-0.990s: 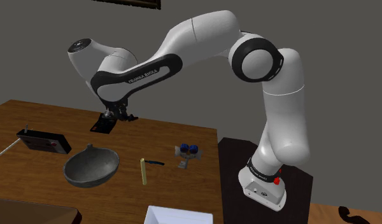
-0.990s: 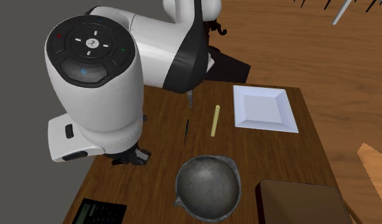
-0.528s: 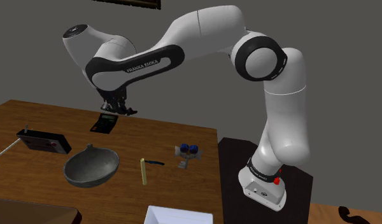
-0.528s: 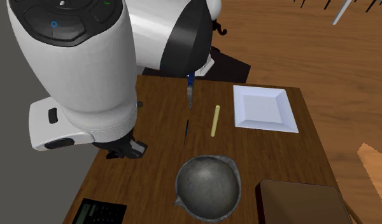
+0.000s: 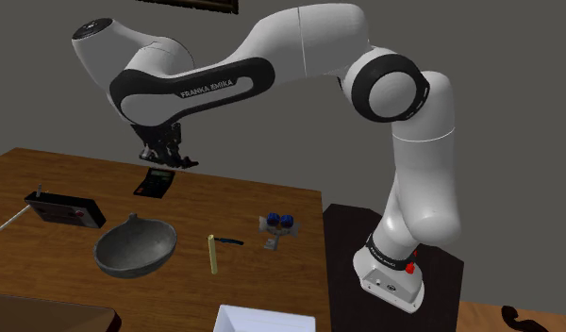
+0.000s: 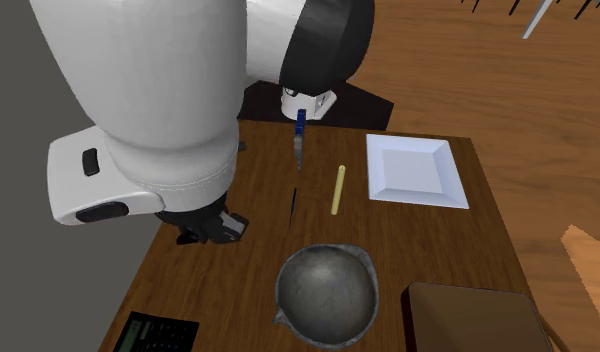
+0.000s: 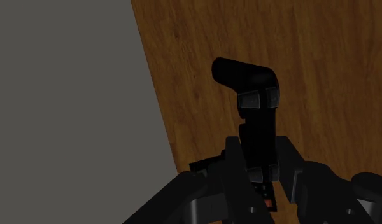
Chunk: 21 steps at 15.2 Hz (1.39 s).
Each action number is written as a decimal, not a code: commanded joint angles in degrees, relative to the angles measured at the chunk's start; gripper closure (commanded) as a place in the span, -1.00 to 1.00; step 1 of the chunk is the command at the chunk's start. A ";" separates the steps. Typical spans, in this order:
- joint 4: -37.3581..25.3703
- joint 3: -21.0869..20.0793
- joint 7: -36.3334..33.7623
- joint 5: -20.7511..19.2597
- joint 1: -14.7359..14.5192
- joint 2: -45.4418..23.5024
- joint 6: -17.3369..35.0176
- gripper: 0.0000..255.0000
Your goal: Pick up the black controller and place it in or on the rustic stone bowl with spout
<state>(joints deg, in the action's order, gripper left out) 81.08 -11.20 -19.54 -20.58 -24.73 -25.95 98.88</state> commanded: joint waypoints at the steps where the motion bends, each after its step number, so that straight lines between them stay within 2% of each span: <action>1: -2.92 -0.56 -1.81 -0.16 -1.88 -1.69 -1.85 1.00; 9: -16.91 -2.32 -8.75 -0.95 -10.46 -9.77 -10.01 1.00; 12: -25.66 -2.53 -10.68 -1.47 -14.34 -14.77 -14.36 1.00; 14: -35.39 -2.32 -11.50 -2.03 -17.83 -20.22 -18.88 1.00; 21: -26.66 -2.65 -13.34 -1.79 -16.48 -18.35 -12.40 1.00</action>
<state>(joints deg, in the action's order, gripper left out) 53.49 -13.84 -32.67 -22.36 -41.37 -44.32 85.61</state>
